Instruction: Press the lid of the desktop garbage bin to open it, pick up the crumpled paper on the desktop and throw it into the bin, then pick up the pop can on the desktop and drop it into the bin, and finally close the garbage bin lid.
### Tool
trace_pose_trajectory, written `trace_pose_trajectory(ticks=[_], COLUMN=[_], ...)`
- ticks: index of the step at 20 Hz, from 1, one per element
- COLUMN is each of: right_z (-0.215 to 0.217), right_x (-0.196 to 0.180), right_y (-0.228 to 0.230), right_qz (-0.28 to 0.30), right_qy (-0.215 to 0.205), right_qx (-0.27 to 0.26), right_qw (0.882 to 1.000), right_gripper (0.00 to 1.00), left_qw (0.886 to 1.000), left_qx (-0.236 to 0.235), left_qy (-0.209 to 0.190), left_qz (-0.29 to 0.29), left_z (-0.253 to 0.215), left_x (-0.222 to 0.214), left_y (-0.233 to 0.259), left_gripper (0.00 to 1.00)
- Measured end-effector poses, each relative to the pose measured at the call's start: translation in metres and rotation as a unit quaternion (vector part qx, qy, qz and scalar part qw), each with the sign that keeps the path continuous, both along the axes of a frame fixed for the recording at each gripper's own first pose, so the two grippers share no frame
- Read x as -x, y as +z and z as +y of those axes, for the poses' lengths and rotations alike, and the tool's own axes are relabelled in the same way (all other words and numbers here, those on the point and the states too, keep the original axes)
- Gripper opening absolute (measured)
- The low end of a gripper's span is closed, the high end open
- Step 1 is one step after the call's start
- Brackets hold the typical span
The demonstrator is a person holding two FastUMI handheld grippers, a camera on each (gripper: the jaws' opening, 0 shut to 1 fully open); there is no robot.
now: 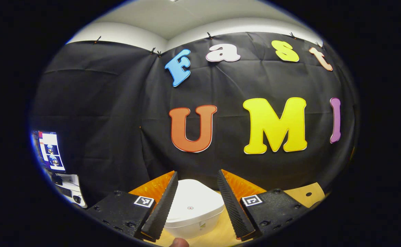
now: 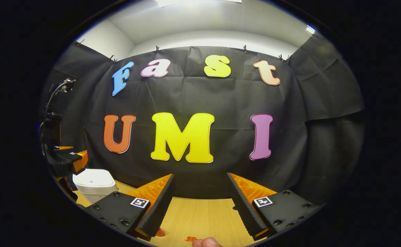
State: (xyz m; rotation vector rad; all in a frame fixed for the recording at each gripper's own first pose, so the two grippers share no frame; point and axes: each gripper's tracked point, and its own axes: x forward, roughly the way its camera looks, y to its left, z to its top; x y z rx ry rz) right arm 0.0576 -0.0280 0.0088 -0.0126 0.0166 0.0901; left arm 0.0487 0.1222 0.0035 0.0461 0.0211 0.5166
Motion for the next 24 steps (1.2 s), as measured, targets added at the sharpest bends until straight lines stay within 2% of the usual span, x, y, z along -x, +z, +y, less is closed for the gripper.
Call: trace_pose_trajectory(ticks=[5,6,7,13,18,24], right_z=[-0.004,-0.004,-0.006,-0.018,-0.019,-0.02], right_x=[0.0,0.0,0.001,0.0,0.002,0.003], right_y=[-0.001,-0.001,0.0,-0.005,-0.007,-0.008], right_qz=[0.001,0.002,0.001,0.004,0.007,0.009], right_qy=[-0.002,-0.003,-0.004,-0.017,-0.019,-0.019], right_qx=[0.003,0.004,0.004,0.014,0.022,0.033], right_qw=[1.0,1.0,1.0,1.0,1.0,0.999], right_gripper=[0.94,0.94,0.94,0.94,0.94,0.92], left_qw=[0.999,0.999,0.999,0.996,0.992,0.989], left_qx=[0.009,0.011,0.012,0.035,0.051,0.061], left_qy=[0.02,0.023,0.029,0.059,0.065,0.062], left_qz=[0.025,0.028,0.03,0.063,0.092,0.119], left_z=[0.01,0.01,0.014,0.032,0.039,0.042], left_x=[-0.01,-0.011,-0.012,-0.019,-0.029,-0.036], left_y=[-0.019,-0.021,-0.023,-0.055,-0.083,-0.113], left_gripper=[0.74,0.62,0.65,0.45,0.24,0.09])
